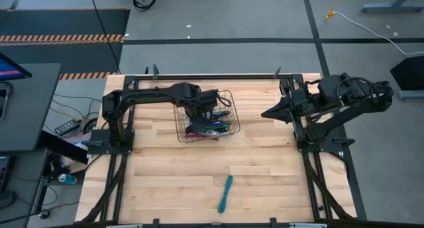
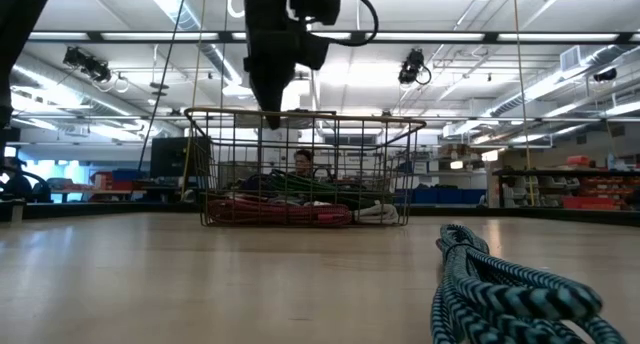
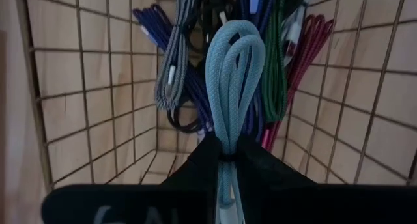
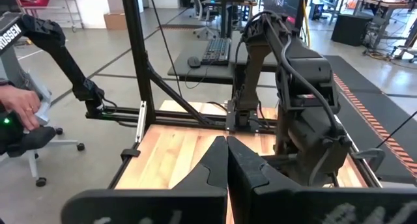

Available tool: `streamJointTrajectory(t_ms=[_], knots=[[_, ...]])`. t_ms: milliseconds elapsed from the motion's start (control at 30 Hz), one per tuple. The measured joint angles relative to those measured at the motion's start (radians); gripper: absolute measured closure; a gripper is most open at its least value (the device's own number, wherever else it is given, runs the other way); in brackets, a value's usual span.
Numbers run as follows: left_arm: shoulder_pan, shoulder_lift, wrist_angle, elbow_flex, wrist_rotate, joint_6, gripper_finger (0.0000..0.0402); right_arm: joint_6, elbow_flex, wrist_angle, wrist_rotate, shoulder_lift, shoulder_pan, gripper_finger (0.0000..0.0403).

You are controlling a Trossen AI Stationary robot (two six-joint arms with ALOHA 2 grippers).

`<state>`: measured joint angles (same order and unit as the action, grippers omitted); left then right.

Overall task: Pick and place USB-C Cables
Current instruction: Put the light blue charger cable into the gold wire basket, then put the blue patterned charger cable into the gold wire basket

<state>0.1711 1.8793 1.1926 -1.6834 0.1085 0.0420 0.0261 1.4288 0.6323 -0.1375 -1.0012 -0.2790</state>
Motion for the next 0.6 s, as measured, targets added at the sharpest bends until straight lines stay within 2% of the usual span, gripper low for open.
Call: streamJointTrajectory(t_ms=[300,600], knots=[[0.000,-0.001,-0.029,0.006,-0.001,0.030,0.0362,0.006,0.000,-0.003,0.000,0.000,0.000,0.0398],[0.000,-0.001,-0.025,0.003,-0.001,0.091,0.0208,0.008,0.000,-0.003,0.000,0.000,0.000,0.0383]])
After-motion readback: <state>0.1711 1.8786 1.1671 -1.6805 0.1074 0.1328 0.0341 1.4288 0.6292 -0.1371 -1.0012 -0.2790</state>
